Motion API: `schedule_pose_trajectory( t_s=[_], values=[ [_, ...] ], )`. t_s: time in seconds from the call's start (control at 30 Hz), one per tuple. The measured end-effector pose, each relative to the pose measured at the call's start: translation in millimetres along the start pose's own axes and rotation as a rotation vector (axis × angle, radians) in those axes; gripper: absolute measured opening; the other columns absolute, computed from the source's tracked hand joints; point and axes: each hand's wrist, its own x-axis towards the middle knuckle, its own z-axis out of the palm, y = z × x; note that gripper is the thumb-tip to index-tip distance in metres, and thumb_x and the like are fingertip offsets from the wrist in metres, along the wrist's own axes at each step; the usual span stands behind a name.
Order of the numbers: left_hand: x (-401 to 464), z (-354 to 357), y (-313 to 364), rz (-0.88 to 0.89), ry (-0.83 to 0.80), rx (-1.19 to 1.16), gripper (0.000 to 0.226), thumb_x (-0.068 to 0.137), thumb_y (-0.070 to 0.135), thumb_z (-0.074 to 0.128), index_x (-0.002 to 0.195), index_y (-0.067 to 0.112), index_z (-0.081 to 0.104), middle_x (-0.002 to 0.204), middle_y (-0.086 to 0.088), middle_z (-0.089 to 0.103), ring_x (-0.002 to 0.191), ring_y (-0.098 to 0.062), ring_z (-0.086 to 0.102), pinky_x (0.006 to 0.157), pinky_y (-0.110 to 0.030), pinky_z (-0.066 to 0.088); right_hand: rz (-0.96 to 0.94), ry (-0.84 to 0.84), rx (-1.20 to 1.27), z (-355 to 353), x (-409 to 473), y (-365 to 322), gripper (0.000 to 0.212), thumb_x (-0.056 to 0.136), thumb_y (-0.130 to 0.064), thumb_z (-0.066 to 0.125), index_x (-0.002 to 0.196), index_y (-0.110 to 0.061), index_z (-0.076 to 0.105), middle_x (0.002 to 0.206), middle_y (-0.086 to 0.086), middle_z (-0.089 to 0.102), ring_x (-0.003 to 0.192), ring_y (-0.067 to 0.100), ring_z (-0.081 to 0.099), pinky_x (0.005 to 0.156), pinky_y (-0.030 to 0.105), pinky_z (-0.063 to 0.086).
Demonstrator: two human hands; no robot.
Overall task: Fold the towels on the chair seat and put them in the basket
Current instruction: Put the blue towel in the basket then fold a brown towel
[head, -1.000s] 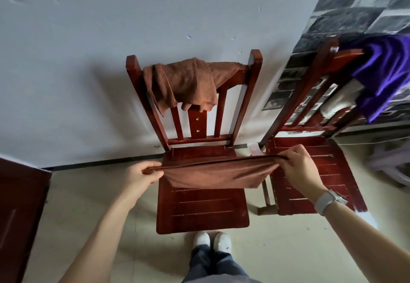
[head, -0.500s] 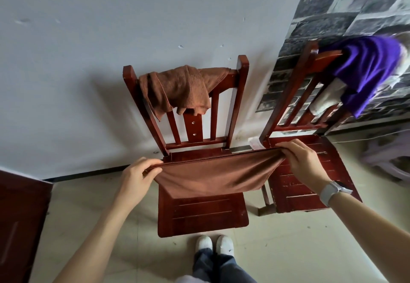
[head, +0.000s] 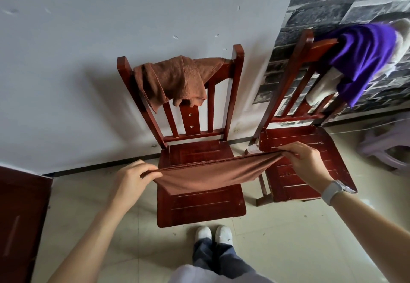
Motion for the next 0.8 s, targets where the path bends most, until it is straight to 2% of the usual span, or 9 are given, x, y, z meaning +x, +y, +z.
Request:
schedule_pose_trajectory(
  t_s=[0.07, 0.13, 0.2, 0.33, 0.4, 0.5, 0.53, 0.6, 0.8],
  values=[
    [-2, 2, 1, -0.031, 0.009, 0.025, 0.012, 0.068, 0.009, 0.078, 0.076, 0.014, 0.071, 0.071, 0.008, 0.058, 0.066, -0.012, 0.057, 0.062, -0.028, 0.045, 0.012, 0.003, -0.009, 3, -2, 0, 0.017, 0.077, 0.008, 0.064, 0.091, 0.001, 0.071, 0.086, 0.013, 0.07, 0.073, 0.015, 0.059, 0.07, 0.022, 0.045],
    [-3, 3, 2, -0.038, 0.011, 0.04, 0.012, 0.069, 0.006, 0.076, 0.077, 0.012, 0.069, 0.073, 0.006, 0.057, 0.068, -0.02, 0.058, 0.062, -0.034, 0.047, 0.055, -0.036, 0.029, 7, -5, 1, 0.016, 0.078, 0.006, 0.064, 0.091, 0.001, 0.07, 0.085, 0.01, 0.069, 0.072, 0.015, 0.061, 0.07, 0.017, 0.046],
    [-8, 4, 4, -0.064, -0.011, 0.016, 0.012, 0.07, 0.003, 0.074, 0.074, 0.011, 0.065, 0.077, 0.006, 0.059, 0.072, -0.02, 0.059, 0.066, -0.028, 0.046, 0.158, -0.132, 0.106, 9, -10, 1, 0.015, 0.082, 0.002, 0.061, 0.095, -0.002, 0.067, 0.088, 0.004, 0.067, 0.067, 0.005, 0.058, 0.063, 0.005, 0.044],
    [-28, 10, 4, -0.241, -0.162, -0.166, 0.025, 0.081, 0.004, 0.064, 0.07, 0.019, 0.048, 0.102, 0.01, 0.064, 0.088, -0.006, 0.057, 0.079, -0.018, 0.038, 0.288, -0.301, 0.147, 18, -29, 6, 0.015, 0.089, -0.004, 0.052, 0.089, -0.018, 0.056, 0.073, 0.003, 0.062, 0.052, 0.011, 0.049, 0.047, 0.015, 0.04],
    [-28, 15, 1, -0.315, -0.151, -0.213, 0.024, 0.083, 0.002, 0.061, 0.07, 0.017, 0.046, 0.081, 0.003, 0.063, 0.072, 0.002, 0.054, 0.068, -0.008, 0.036, 0.306, -0.297, 0.153, 22, -27, 4, 0.017, 0.089, -0.004, 0.05, 0.085, -0.021, 0.051, 0.067, 0.001, 0.058, 0.053, 0.011, 0.049, 0.049, 0.014, 0.039],
    [-44, 15, 2, -0.419, -0.063, -0.299, 0.023, 0.084, 0.001, 0.059, 0.072, 0.018, 0.049, 0.07, -0.003, 0.054, 0.065, -0.008, 0.051, 0.06, -0.012, 0.038, 0.293, -0.25, 0.141, 25, -43, -2, 0.017, 0.089, -0.003, 0.048, 0.087, -0.02, 0.049, 0.071, 0.001, 0.057, 0.061, 0.015, 0.052, 0.059, 0.022, 0.039],
    [-45, 14, 2, -0.431, -0.076, -0.317, 0.021, 0.085, 0.001, 0.058, 0.073, 0.017, 0.049, 0.071, -0.004, 0.054, 0.067, -0.015, 0.051, 0.061, -0.015, 0.038, 0.277, -0.289, 0.115, 24, -45, -6, 0.015, 0.089, -0.003, 0.048, 0.088, -0.018, 0.049, 0.073, 0.002, 0.057, 0.063, 0.02, 0.052, 0.063, 0.029, 0.04],
    [-85, 60, -48, -0.643, -0.197, -0.285, 0.015, 0.085, 0.002, 0.058, 0.078, 0.014, 0.051, 0.073, -0.004, 0.055, 0.07, -0.02, 0.051, 0.064, -0.019, 0.039, 0.387, -0.506, 0.093, 84, -73, 26, 0.014, 0.09, -0.005, 0.047, 0.091, -0.018, 0.05, 0.077, 0.004, 0.059, 0.069, 0.026, 0.054, 0.067, 0.036, 0.043],
    [-71, 65, -50, -0.556, -0.126, -0.229, 0.008, 0.084, 0.003, 0.059, 0.083, 0.008, 0.053, 0.074, -0.002, 0.056, 0.066, -0.007, 0.051, 0.062, -0.011, 0.037, 0.347, -0.406, 0.07, 84, -68, 25, 0.012, 0.09, -0.006, 0.047, 0.093, -0.017, 0.051, 0.077, 0.002, 0.058, 0.07, 0.027, 0.054, 0.066, 0.035, 0.042]
  ],
)
